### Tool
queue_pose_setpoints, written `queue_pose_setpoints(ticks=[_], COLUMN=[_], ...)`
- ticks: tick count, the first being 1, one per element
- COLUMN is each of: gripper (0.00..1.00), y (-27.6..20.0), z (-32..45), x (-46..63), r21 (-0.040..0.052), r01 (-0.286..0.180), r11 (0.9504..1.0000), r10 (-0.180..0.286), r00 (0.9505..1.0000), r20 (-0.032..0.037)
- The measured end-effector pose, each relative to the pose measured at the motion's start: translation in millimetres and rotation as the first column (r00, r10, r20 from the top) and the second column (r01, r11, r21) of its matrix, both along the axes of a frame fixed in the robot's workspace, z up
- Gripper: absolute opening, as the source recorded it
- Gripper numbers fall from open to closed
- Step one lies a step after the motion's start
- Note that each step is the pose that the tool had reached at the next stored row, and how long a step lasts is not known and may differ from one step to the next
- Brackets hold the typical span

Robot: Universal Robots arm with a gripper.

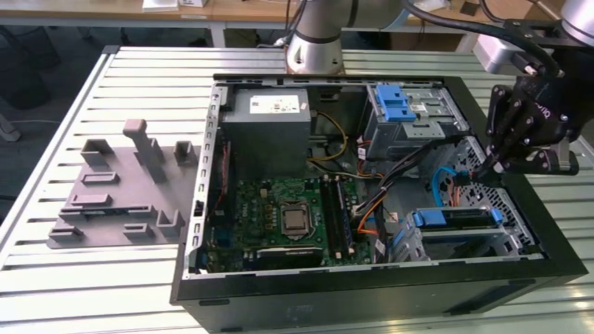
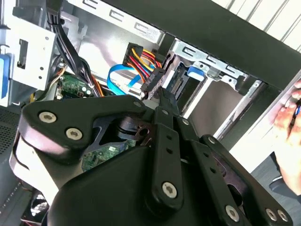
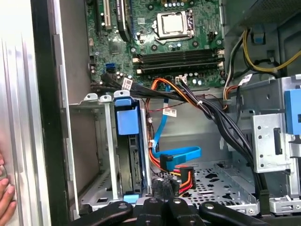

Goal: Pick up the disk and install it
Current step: 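Insert the first disk wire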

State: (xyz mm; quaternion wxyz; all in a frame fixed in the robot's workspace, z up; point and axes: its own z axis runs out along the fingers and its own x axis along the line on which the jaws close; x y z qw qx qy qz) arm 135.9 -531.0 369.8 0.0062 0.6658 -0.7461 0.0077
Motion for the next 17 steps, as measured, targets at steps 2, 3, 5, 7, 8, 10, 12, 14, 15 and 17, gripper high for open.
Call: queue_pose_setpoints(ticks=[2, 3, 5, 7, 8, 10, 12, 14, 15, 17], gripper=[0.11, 0.11, 0.17, 0.17, 0.17, 0.17, 0.17, 0.17, 0.17, 0.18], y=[1.0, 1.5, 3.1, 4.8, 5.8, 7.8, 9.9, 11.6, 12.3, 13.8], z=[-1.2, -1.9, -3.1, -4.1, -4.3, -5.0, -5.7, -6.4, -6.6, -7.2], x=[0.3, 0.4, 0.7, 1.2, 1.6, 2.4, 3.3, 4.3, 4.8, 5.8], r21=[-0.0002, -0.0001, -0.0001, 0.0000, -0.0002, -0.0002, -0.0003, -0.0003, -0.0004, -0.0016], r01=[0.015, 0.023, 0.034, 0.043, 0.046, 0.052, 0.058, 0.066, 0.070, 0.075], r11=[0.9999, 0.9997, 0.9994, 0.9991, 0.9989, 0.9987, 0.9983, 0.9978, 0.9976, 0.9972], r10=[-0.015, -0.023, -0.034, -0.043, -0.046, -0.052, -0.058, -0.066, -0.070, -0.075], r00=[0.9999, 0.9997, 0.9994, 0.9991, 0.9989, 0.9987, 0.9983, 0.9978, 0.9976, 0.9972], r20=[-0.0001, -0.0001, -0.0003, -0.0009, -0.0013, -0.0025, -0.0035, -0.0047, -0.0053, -0.0065])
